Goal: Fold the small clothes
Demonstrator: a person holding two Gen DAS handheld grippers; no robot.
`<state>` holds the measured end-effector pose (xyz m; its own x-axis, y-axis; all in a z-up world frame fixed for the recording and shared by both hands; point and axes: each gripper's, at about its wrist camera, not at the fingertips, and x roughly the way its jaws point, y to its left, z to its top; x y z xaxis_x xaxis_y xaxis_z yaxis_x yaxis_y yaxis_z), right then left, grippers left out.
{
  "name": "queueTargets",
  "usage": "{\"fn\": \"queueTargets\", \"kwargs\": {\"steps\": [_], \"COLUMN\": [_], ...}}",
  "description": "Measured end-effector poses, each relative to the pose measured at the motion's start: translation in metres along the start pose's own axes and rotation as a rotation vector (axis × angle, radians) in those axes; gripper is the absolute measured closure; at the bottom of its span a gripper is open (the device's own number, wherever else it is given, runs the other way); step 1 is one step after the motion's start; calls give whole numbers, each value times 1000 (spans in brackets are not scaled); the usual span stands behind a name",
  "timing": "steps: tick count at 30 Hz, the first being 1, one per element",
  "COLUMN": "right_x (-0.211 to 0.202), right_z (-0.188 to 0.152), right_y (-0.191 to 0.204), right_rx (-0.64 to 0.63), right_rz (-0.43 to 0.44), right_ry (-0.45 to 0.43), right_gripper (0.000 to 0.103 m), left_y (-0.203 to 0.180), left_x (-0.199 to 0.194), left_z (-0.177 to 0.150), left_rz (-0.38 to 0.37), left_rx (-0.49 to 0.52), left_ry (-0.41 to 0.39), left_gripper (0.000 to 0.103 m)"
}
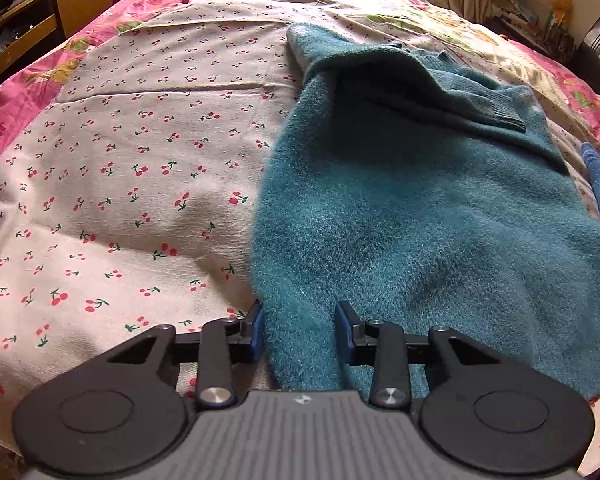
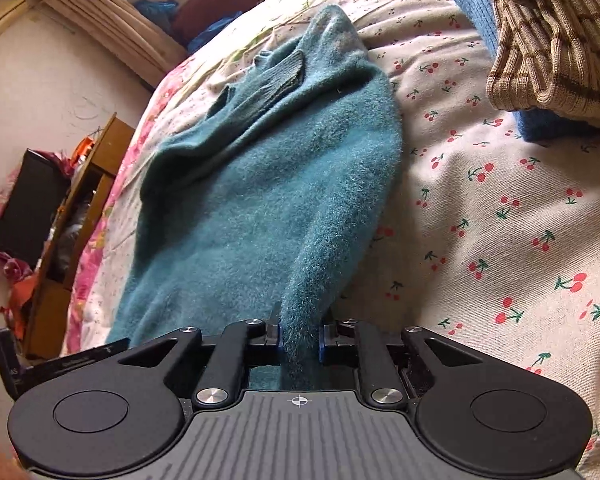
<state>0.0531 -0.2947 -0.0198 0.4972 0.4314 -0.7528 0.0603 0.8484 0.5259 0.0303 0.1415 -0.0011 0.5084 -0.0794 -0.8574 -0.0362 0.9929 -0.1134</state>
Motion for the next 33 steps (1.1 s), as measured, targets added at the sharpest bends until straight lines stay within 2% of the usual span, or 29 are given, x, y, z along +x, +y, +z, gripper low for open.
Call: {"fn": "queueTargets", "kwargs": {"steps": [2, 3, 5, 7, 10, 12, 13, 15, 18, 21, 22, 23, 25, 27, 30, 32, 33], "right_x": [-1, -8, -23, -26, -7, -6, -12, -30, -50, -22, 1, 20, 62, 97, 136, 150, 154], "right_z": [0, 1, 2, 4, 0, -4, -3, 2, 24, 68, 93, 111, 146, 171, 192, 194, 195], "right_y": [-3, -1, 7, 8, 4, 8, 8, 10, 40, 60, 63, 64, 64, 62, 53, 49, 50], "right_rx": [21, 23, -17, -47, -53, -104, -90, -55, -172, -246, -249, -245, -224, -209, -110, -61, -52], "right_rz": [-20, 0, 7, -27, -108, -170, -189, -207, -214, -145, -134, -123, -109, -158, -138, -89, -92], "right_ry": [3, -15, -67, -73, 8, 28, 17, -38, -195, -242, -249, -244, -248, -272, -228, -212, -214], "right_gripper": [89, 89, 90, 90, 90, 89, 85, 85, 85, 75, 69, 66, 67, 66, 65, 64, 63], "left_y": [-1, -2, -2, -3, -7, -5, -4, 0, 1, 1, 2, 4, 7, 8, 2, -5, -7], "left_x": [0, -2, -8, -13, -1, 6, 5, 3, 0, 5, 9, 12, 16, 17, 19, 22, 23], "left_z": [-1, 0, 5, 10, 9, 5, 5, 6, 8, 11, 11, 12, 11, 10, 11, 12, 13], "left_rz": [-3, -3, -35, -74, -14, -12, -18, -25, -32, -43, -50, -56, -64, -65, -45, -24, -22], "left_rx": [5, 0, -22, -35, 9, 1, -4, -18, -25, -22, -33, -45, -75, -104, -96, -61, -49], "left_ry": [5, 6, 0, -21, 2, 14, 9, 13, 13, 15, 20, 21, 22, 19, 13, 11, 9], "left_gripper": [59, 60, 78, 79, 79, 77, 77, 73, 72, 72, 71, 71, 69, 68, 64, 62, 61]}}
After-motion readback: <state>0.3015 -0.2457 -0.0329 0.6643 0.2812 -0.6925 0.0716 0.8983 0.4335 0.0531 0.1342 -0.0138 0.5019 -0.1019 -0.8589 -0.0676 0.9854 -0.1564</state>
